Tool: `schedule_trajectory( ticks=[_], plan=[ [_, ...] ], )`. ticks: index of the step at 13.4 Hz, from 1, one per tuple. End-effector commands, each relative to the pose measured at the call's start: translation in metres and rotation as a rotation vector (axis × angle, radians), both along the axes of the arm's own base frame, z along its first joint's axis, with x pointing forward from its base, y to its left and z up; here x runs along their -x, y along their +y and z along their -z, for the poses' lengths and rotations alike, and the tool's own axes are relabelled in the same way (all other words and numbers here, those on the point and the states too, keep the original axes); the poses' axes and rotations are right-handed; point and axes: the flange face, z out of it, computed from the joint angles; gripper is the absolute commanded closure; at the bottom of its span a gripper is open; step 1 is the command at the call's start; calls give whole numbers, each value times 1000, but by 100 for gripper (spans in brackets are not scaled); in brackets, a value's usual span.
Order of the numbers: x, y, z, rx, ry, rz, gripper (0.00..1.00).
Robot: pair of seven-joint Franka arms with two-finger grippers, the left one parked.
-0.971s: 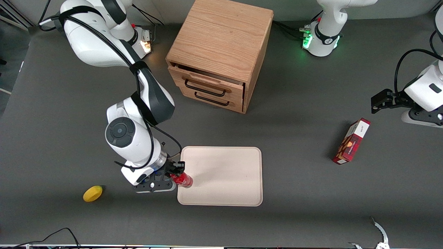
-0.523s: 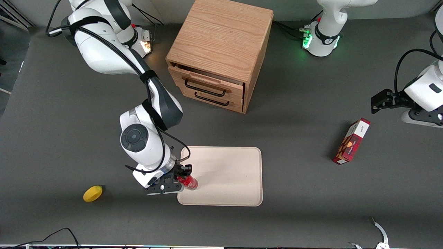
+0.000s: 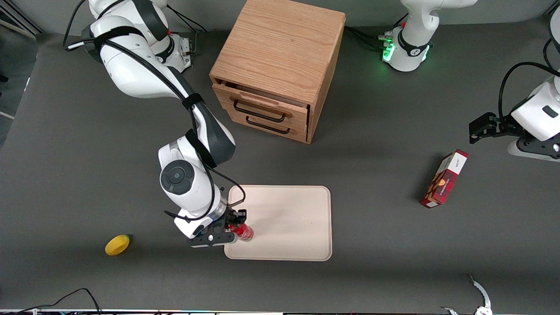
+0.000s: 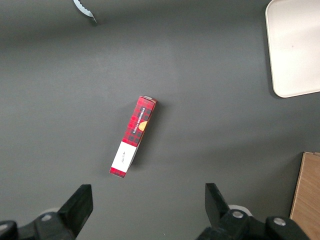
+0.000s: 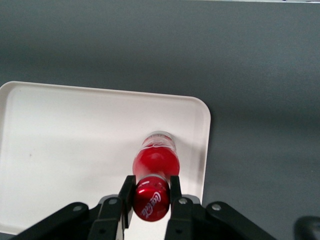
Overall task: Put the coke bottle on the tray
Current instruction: 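Lower the bottle upright onto the tray's edge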
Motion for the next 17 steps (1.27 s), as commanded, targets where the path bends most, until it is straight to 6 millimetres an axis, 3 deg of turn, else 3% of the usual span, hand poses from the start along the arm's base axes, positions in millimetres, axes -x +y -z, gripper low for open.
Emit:
schedule_trajectory(
  ticks=[1,2,3,5,6,9,12,14,17],
  plan=[
    [-4,4,-6,6,-27,9,71],
    [-4,3,-6,7,-27,9,55],
    [-4,3,-6,7,-27,9,31],
    [-4,3,-5,7,-26,9,7],
    [-4,3,-6,8,-28,9,1],
    [-3,4,-13,3,-34,11,0],
    [-1,3,-33,-2,-45,34,0],
    [5,-1,-52,19,-18,36,0],
    [22,-18,-108,51,43,63,0]
  ],
)
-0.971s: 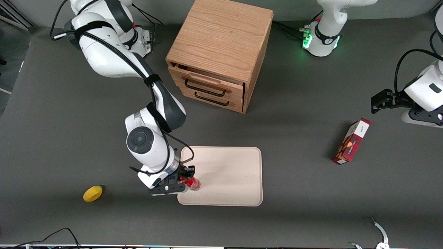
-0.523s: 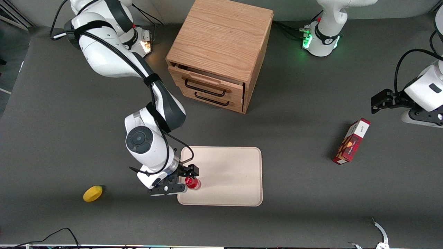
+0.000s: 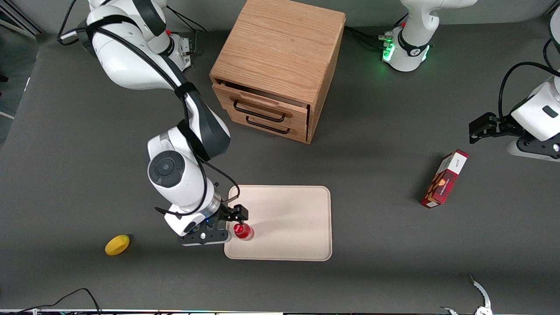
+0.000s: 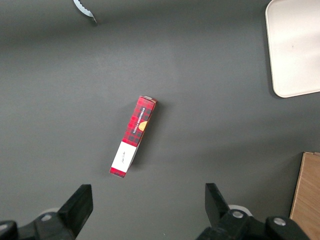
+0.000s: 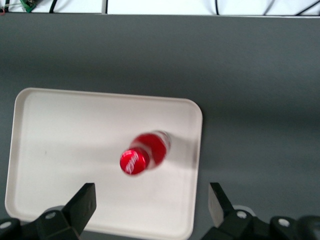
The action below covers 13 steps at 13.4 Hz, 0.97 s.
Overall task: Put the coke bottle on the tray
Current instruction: 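Open the right gripper and pull it away from the bottle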
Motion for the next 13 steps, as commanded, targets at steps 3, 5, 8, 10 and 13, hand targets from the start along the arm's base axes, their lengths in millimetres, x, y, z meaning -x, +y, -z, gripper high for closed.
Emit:
schedule_trajectory(
  ticks=[3,5,8,10,13],
  plan=[
    [39,-49,-93,65,80,66,0],
    [57,-80,-125,70,75,85,0],
    [76,-146,-160,84,82,116,0],
    [86,-193,-180,41,106,120,0],
    [92,-257,-195,40,150,109,2]
  ],
)
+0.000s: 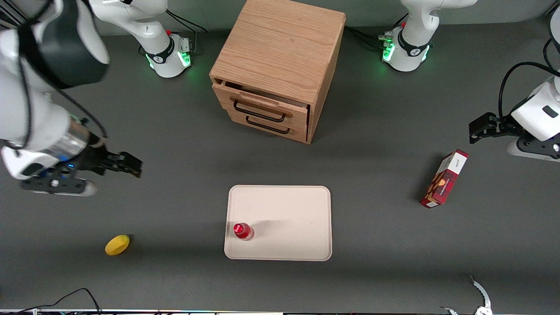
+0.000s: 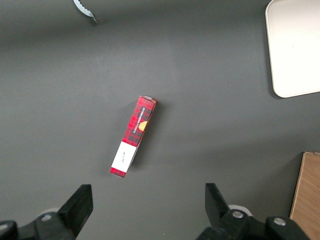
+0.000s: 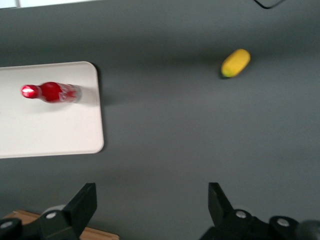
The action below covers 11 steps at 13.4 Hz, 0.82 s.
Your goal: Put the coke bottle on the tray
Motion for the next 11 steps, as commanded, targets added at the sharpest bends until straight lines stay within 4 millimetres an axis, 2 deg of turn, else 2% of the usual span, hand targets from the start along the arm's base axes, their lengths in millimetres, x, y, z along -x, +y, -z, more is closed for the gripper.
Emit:
schedule_trajectory(
  ticks=[1,2,4,7,9,11],
  plan=[
    [14,-45,-10,-17,23,-30,2],
    [15,-65,-12,-16,21,-35,1],
    [26,-85,-28,-12,17,-34,1],
    [51,-91,-52,4,52,-26,0],
    [60,-86,-67,13,32,-32,0],
    [66,-92,-85,16,-1,-16,0]
  ],
)
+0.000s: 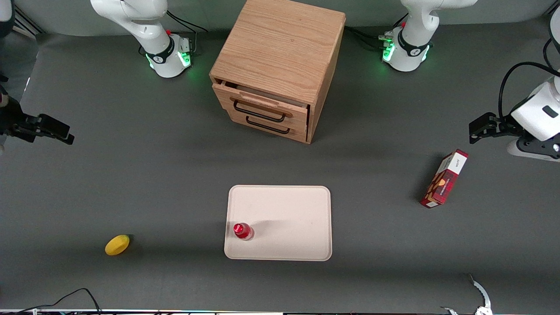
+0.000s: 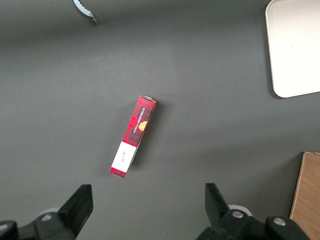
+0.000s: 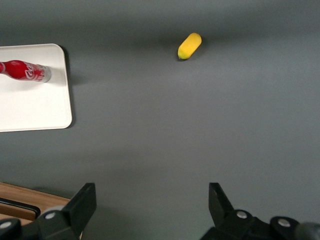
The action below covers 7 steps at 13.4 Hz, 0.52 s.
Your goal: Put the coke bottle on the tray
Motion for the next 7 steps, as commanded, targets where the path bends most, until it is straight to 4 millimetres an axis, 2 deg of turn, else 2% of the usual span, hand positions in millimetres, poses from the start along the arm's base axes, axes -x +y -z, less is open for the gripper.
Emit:
schedule_trajectory(
  ticks=[1,3,5,7],
  plan=[
    [15,-2,-20,10,-24,-14,0],
    [27,10,-34,54,-49,-56,0],
    [41,11,-49,57,-70,-101,0],
    [64,12,-56,55,-76,-110,0]
  ],
)
